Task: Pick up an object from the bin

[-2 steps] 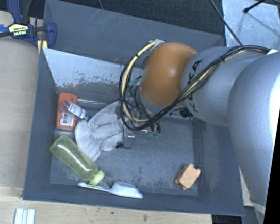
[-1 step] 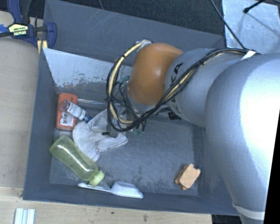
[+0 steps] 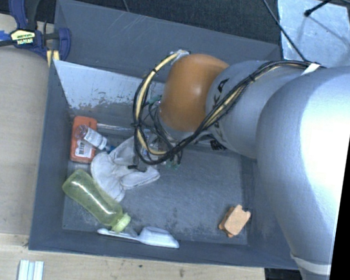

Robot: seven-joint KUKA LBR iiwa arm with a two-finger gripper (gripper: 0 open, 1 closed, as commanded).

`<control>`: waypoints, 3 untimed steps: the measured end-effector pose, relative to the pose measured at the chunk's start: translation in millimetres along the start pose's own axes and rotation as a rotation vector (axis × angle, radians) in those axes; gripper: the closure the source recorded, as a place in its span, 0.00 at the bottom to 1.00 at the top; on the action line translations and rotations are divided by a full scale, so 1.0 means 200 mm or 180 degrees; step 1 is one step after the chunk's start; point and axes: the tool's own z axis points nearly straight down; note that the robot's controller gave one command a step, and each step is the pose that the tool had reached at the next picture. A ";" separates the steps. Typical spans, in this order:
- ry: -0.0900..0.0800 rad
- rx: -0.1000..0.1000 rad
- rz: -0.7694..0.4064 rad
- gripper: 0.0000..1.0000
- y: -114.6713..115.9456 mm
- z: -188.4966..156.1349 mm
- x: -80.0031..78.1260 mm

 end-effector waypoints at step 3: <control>0.0030 0.0002 -0.0179 1.00 0.18 -0.96 0.05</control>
Offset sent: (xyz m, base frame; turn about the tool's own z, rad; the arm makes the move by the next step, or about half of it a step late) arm 0.0000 0.0000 0.0000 0.0000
